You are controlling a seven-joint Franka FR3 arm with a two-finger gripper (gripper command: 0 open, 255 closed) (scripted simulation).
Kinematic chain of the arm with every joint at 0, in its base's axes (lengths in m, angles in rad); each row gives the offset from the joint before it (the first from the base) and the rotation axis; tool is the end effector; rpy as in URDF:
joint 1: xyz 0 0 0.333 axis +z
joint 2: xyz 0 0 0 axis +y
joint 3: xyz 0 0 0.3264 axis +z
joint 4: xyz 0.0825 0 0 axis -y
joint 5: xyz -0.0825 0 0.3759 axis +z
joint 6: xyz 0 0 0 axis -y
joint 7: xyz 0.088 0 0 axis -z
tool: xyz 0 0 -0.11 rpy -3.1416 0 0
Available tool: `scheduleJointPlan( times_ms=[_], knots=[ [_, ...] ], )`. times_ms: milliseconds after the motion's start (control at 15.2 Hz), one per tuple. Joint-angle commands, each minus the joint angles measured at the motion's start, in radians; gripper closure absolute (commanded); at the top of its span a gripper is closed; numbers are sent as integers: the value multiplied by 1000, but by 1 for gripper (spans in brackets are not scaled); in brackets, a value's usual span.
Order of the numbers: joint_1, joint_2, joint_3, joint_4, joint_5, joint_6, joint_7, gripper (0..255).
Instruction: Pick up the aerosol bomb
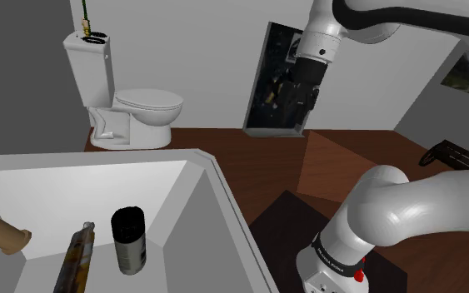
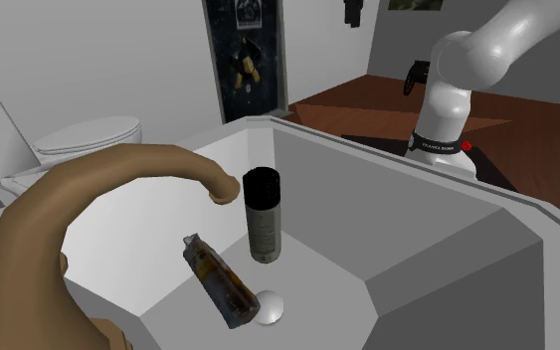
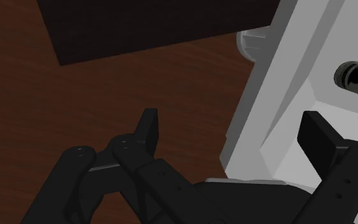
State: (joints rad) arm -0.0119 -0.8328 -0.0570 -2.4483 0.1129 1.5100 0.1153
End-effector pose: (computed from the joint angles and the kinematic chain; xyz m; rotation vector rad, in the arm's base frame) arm 0.2692 -0.0102 0.5615 -2.9757 0.2422 0.1665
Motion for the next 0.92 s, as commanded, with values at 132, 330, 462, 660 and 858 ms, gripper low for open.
scheduleJointPlan(
  times_ms=[132, 330, 462, 660, 858],
  knots=[
    [20, 15, 47, -18, 29, 41, 37, 0],
    [50, 50, 117, -36, 69, 105, 91, 0],
    [69, 80, 164, -41, 94, 149, 126, 0],
    [95, 137, 235, -40, 126, 216, 179, 0],
    [117, 206, 305, -27, 150, 284, 233, 0]
  ],
)
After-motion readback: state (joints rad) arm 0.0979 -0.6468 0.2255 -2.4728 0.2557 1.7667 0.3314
